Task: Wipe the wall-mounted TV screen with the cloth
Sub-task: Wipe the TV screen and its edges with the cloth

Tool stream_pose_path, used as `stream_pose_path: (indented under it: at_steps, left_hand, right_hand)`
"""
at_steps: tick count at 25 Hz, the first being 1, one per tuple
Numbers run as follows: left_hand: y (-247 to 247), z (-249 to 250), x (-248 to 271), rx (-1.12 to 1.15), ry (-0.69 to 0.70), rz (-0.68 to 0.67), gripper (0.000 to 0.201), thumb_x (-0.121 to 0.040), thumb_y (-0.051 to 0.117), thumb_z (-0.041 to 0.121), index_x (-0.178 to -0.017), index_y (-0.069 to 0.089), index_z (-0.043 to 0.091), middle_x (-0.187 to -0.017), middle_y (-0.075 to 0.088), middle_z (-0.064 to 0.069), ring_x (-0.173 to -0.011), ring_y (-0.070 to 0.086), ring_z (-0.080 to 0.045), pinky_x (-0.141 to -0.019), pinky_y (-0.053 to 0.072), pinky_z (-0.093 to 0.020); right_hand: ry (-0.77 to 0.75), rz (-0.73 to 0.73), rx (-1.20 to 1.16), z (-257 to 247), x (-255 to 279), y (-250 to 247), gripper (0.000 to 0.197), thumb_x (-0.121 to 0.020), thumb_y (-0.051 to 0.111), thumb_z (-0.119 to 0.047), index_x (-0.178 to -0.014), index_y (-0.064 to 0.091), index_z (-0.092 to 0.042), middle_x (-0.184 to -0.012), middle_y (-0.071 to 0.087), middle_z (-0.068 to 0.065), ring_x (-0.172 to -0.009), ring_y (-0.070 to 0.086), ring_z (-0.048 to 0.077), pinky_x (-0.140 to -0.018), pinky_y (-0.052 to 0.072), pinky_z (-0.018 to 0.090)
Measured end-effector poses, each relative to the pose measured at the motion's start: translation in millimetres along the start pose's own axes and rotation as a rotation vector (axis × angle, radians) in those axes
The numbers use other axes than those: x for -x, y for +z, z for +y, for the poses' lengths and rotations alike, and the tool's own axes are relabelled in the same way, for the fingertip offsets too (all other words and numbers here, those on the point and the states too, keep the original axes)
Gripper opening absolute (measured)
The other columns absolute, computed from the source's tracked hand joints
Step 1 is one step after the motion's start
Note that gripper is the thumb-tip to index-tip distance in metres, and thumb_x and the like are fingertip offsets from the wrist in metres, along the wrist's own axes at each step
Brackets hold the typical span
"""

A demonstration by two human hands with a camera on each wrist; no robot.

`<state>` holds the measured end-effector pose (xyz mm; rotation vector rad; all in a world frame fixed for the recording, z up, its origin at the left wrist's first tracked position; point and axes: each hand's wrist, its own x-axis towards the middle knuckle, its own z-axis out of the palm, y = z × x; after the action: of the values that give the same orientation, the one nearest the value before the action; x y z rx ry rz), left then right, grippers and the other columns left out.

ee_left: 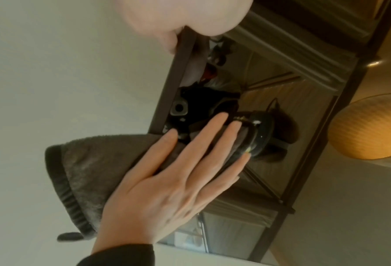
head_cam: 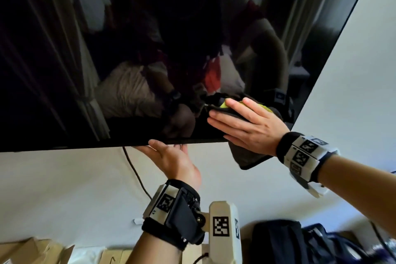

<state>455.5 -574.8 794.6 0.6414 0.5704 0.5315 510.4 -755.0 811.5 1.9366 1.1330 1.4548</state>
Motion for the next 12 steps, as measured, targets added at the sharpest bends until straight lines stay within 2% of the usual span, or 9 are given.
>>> stream_pose_path:
  at_steps: [3, 6, 8, 12]
  left_hand:
    - [4.6, -13.0, 15.9, -0.033, -0.058, -0.044, 0.051, -0.106, 0.025, 0.044, -0.151, 0.004, 0.054, -0.159, 0.031, -0.001, -0.132, 0.050, -0.024, -0.098, 0.044, -0.029]
    - [9.2, -19.1, 20.9, -0.057, -0.009, -0.064, 0.050, -0.106, 0.024, 0.045, -0.151, 0.004, 0.054, -0.157, 0.035, -0.005, -0.111, 0.059, -0.021, -0.096, 0.045, -0.031]
    - [8.6, -22.8, 21.0, -0.052, 0.019, -0.080, 0.050, -0.106, 0.023, 0.045, -0.152, 0.004, 0.052, -0.157, 0.035, -0.006, -0.100, 0.058, -0.016, -0.096, 0.046, -0.034]
    - [3.3, -22.8, 17.4, -0.049, 0.015, -0.109, 0.051, -0.106, 0.024, 0.044, -0.152, 0.004, 0.052, -0.155, 0.035, -0.009, -0.111, 0.055, -0.021, -0.099, 0.047, -0.035]
  right_hand:
    - [0.039, 0.020, 0.035, 14.2, 20.4, -3.4, 0.058, -0.099, 0.053, -0.044, -0.152, 0.035, -0.026, -0.154, 0.032, -0.009, -0.143, 0.025, 0.025, -0.120, 0.021, 0.039]
    - [0.010, 0.042, 0.020, 1.6, 7.9, 4.4, 0.055, -0.101, 0.050, -0.043, -0.151, 0.035, -0.026, -0.155, 0.032, -0.009, -0.143, 0.025, 0.024, -0.120, 0.019, 0.040]
    - [-0.014, 0.037, 0.007, 7.9, 14.3, 2.5, 0.055, -0.101, 0.050, -0.042, -0.152, 0.036, -0.026, -0.155, 0.031, -0.009, -0.144, 0.025, 0.023, -0.121, 0.019, 0.039]
    - [0.088, 0.045, 0.053, 26.1, 43.1, -5.4, 0.060, -0.099, 0.053, -0.042, -0.153, 0.032, -0.025, -0.156, 0.029, -0.007, -0.142, 0.026, 0.025, -0.121, 0.019, 0.039]
